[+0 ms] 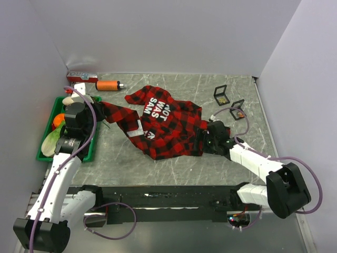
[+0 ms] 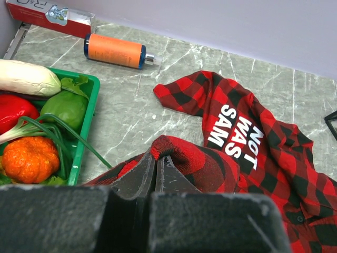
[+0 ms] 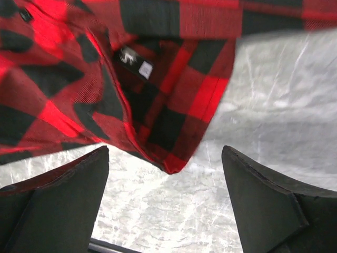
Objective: Pin the brooch onto the clothing
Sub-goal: Pick up the crumped clothing from the center of the board.
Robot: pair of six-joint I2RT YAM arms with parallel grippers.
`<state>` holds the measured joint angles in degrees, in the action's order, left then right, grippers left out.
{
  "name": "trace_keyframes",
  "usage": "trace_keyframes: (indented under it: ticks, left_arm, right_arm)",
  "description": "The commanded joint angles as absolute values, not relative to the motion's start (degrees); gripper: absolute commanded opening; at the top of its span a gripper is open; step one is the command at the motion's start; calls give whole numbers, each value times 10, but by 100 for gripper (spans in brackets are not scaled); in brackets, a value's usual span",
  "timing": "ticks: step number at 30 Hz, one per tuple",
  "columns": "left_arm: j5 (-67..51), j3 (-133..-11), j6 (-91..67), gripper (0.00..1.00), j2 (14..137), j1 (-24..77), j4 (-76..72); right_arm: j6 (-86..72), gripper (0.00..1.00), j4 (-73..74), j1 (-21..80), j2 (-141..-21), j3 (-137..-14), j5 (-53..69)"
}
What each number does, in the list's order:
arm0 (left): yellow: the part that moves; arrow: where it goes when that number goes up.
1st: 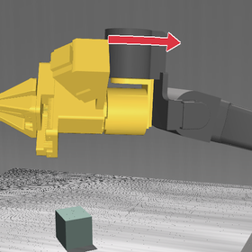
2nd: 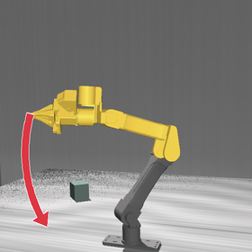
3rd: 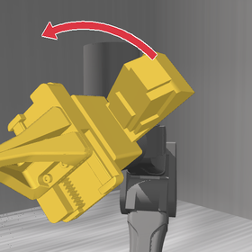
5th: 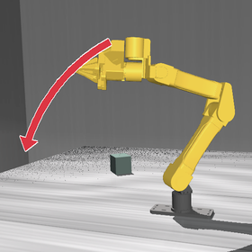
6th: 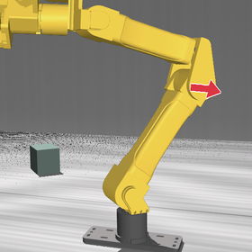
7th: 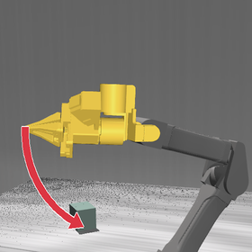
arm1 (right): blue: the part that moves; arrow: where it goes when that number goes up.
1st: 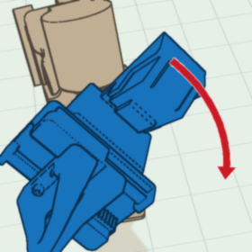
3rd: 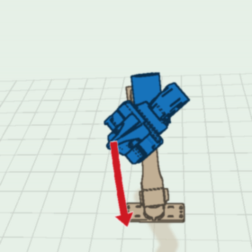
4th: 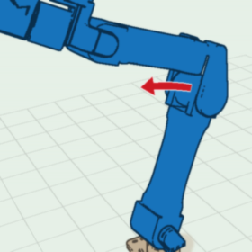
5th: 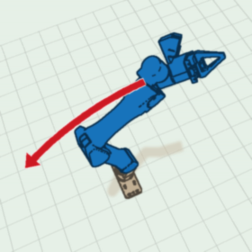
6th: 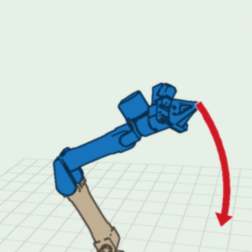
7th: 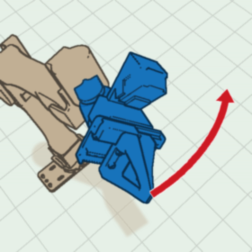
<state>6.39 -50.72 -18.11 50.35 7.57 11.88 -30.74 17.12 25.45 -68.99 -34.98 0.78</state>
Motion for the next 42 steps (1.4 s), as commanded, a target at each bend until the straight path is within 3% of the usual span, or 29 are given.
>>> trace_keyframes:
  ticks: [1,11,19,26,27,30,35,42]
  left_arm:
    - [70,-530,-179,1,496,75,102]
    - [62,-529,-181,1,497,75,100]
    - [65,-529,-180,1,497,75,101]
    - [64,-527,-182,1,496,75,95]
    - [64,-527,-183,1,495,75,93]
    - [62,-543,-198,1,494,73,91]
    - [75,-634,-214,1,486,62,91]
    - [119,-829,-182,1,498,56,114]
  right_arm:
    - [-342,92,98,252,-700,-338,46]
    - [-386,89,43,252,-748,-306,83]
    - [-410,78,10,257,-773,-295,90]
    - [-408,31,-27,261,-766,-299,118]
    - [-397,20,-24,262,-760,-309,123]
    - [-358,0,32,263,-731,-386,134]
    - [-281,0,161,266,-679,-593,108]
    - [-206,0,260,270,-708,-895,127]
